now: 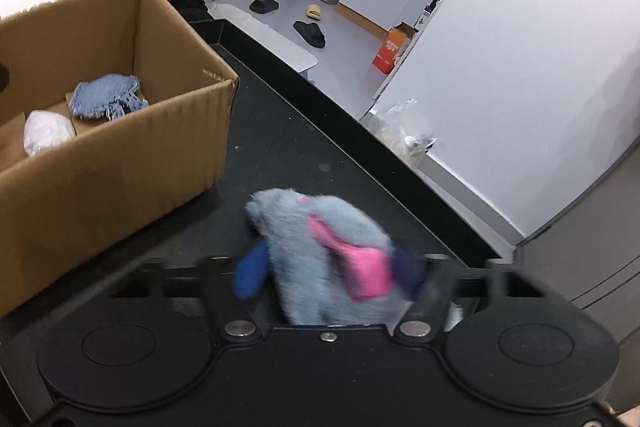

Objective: Organize soft objects
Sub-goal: 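Move the right tool to the grey mouse plush and close on it, then carry the grey mouse plush with the right tool into the box and release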

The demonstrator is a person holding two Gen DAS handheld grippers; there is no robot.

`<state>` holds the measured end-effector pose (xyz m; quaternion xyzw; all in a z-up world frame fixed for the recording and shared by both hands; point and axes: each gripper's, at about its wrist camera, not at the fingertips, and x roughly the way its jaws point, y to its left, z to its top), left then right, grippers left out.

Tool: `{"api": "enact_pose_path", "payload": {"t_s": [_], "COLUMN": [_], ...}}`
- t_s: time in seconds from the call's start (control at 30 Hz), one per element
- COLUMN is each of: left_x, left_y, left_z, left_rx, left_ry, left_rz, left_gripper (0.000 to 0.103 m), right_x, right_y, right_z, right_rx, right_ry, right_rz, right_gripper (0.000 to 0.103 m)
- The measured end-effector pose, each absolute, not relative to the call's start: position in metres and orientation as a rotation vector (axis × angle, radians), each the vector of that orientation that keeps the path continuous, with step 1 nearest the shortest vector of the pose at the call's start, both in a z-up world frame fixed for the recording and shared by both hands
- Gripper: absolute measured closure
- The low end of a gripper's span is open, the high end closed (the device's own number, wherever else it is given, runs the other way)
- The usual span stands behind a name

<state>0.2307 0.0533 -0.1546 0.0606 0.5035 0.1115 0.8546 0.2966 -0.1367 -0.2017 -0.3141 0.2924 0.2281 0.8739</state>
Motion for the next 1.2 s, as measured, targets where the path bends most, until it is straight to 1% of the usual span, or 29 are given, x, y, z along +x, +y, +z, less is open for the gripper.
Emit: {"api": "enact_pose_path", "payload": {"t_s": [0.07,0.17,0.33,0.63,0.97,1.2], "left_x": [0.23,0.228,0.224,0.219,0.214,0.21], "left_y": [0.053,0.051,0.052,0.061,0.077,0.081], "left_z": [-0.153,-0.152,-0.15,-0.144,-0.142,-0.143], "left_rx": [0.13,0.143,0.132,0.063,-0.038,-0.072], "left_ry": [1.054,1.049,1.036,1.013,0.984,0.967], "left_rz": [0.236,0.236,0.23,0.203,0.18,0.181], "left_gripper": [0.045,0.045,0.045,0.045,0.045,0.046], "right_x": [0.295,0.293,0.286,0.269,0.256,0.248], "right_y": [-0.14,-0.144,-0.149,-0.151,-0.126,-0.108], "right_z": [-0.195,-0.183,-0.171,-0.14,-0.118,-0.108], "right_rx": [-0.637,-0.593,-0.557,-0.476,-0.454,-0.49], "right_ry": [0.616,0.627,0.624,0.598,0.573,0.545], "right_rz": [0.49,0.495,0.495,0.487,0.502,0.494], "right_gripper": [0.065,0.072,0.073,0.073,0.073,0.074]}}
